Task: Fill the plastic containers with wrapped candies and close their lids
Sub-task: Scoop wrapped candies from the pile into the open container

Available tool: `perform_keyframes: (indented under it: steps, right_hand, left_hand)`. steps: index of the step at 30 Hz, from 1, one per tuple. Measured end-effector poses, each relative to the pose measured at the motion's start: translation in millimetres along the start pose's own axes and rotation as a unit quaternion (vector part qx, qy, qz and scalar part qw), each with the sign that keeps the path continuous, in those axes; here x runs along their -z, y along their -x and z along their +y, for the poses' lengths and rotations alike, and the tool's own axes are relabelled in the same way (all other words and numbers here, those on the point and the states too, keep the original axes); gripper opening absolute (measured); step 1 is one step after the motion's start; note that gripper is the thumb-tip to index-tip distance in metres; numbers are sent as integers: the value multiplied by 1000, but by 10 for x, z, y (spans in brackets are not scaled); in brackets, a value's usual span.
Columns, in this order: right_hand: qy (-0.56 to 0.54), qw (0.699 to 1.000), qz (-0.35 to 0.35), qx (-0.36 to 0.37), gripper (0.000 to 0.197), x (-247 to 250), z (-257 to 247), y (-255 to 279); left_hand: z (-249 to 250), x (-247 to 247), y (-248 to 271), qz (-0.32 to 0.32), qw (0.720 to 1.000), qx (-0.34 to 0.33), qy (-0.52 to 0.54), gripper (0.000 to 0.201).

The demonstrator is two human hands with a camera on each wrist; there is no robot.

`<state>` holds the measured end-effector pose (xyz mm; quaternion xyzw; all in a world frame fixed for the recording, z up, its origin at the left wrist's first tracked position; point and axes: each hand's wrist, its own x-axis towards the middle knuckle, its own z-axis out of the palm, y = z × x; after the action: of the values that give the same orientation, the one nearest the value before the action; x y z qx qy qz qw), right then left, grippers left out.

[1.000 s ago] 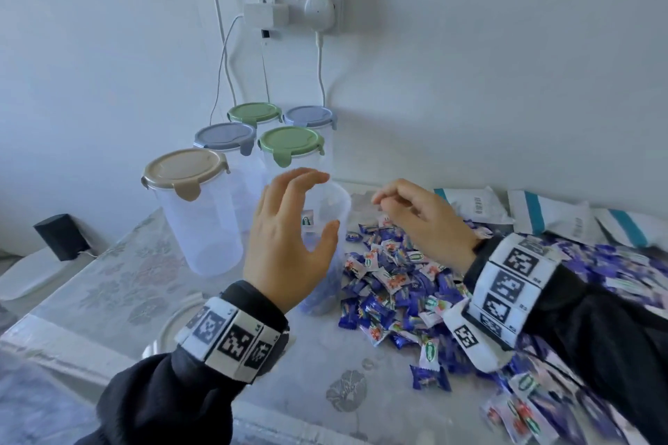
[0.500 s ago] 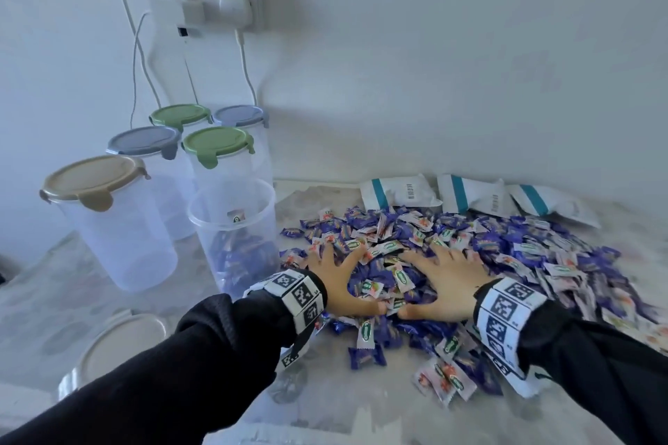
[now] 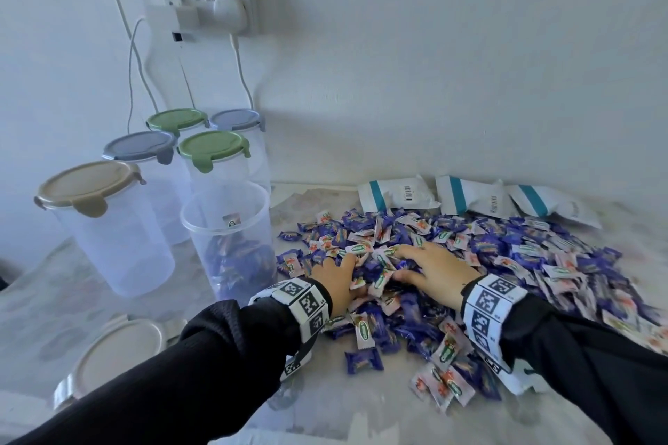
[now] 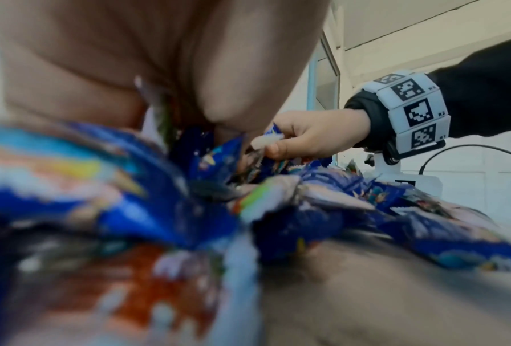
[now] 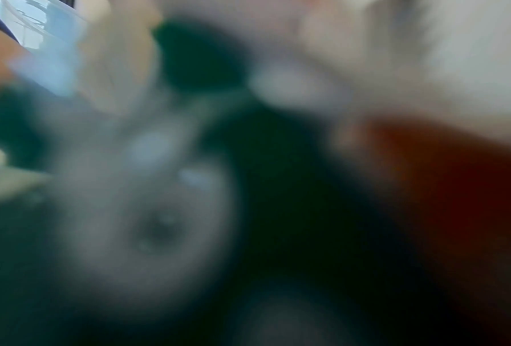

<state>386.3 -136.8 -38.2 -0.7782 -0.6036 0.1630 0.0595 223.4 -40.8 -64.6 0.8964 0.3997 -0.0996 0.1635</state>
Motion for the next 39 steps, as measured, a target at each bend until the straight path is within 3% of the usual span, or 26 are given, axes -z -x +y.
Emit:
perform_keyframes:
  steps: [4, 11, 16, 20, 25, 29, 39]
  right_hand:
    - [-36, 998, 48, 13, 40, 43, -12, -5]
    - [-98, 983, 148, 36, 36, 257, -135, -33]
    - [-119, 973, 185, 68, 34, 385, -280, -155]
    - [-120, 971, 186, 92, 34, 383, -393, -243]
    - [-120, 975, 158, 103, 36, 349, -519, -297]
    - [-113, 980, 137, 93, 43, 350, -585, -353]
    - [-170, 955, 184, 162, 37, 595, -845, -525]
  left_hand:
    - [-40, 118, -26, 24, 998, -21, 62, 34]
    - [-61, 561, 311, 117, 975, -57, 180, 31]
    - [-133, 1253, 805, 281, 918, -123, 250, 29]
    - [-445, 1560, 969, 394, 884, -106, 228, 25]
    - [-833, 1472, 942, 401, 905, -14, 140, 26]
    - [-966, 1334, 917, 406, 912, 13, 51, 22]
    - [-1118, 1110, 1014, 337, 939, 21, 70, 48]
